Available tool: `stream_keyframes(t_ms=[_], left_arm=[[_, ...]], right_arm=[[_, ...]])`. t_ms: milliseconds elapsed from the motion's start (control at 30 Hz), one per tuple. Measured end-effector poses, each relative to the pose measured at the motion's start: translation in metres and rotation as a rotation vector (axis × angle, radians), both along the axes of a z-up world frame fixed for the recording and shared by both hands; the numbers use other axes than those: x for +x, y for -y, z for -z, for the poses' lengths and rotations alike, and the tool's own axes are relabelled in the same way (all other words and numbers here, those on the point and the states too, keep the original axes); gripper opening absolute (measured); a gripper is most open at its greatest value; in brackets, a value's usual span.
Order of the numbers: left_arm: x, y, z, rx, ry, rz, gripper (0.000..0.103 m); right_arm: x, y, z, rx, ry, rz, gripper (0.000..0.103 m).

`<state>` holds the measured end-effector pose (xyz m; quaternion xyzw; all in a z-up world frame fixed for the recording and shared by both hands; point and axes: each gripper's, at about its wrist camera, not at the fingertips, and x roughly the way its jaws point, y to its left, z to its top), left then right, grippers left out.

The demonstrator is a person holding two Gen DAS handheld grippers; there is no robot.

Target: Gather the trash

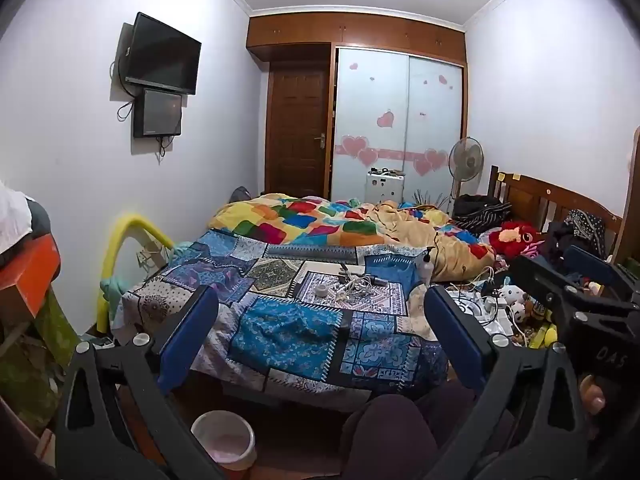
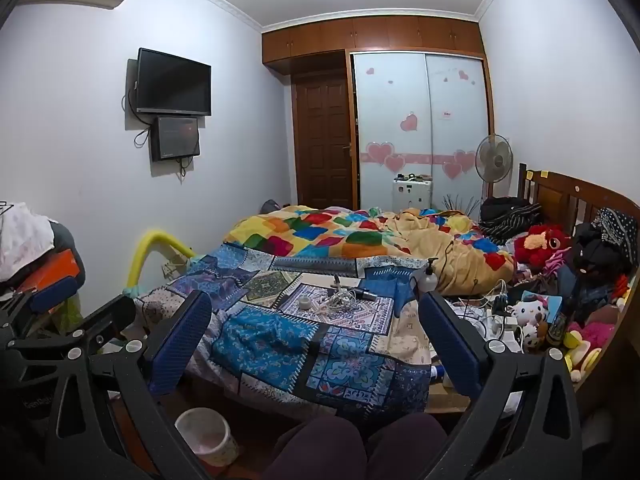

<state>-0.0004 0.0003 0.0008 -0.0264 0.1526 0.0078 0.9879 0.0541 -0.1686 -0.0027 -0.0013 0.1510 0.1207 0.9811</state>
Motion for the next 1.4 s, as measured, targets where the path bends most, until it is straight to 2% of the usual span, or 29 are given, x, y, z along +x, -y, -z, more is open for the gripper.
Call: stream_keyframes(t_ms=[733, 1400], left_arm=[[-0.003, -0.007, 0.005, -0.018, -0.011, -0.017, 0.103], [-0.005, -0.027, 0.012, -0.032, -0.031, -0.049, 0.103]], right_arm=[[-0.004, 0.0, 0.003, 0.012, -0.01, -0.003, 0.103], [-0.005, -0.019, 0.007, -0.005, -0.03, -0.037, 0.103]])
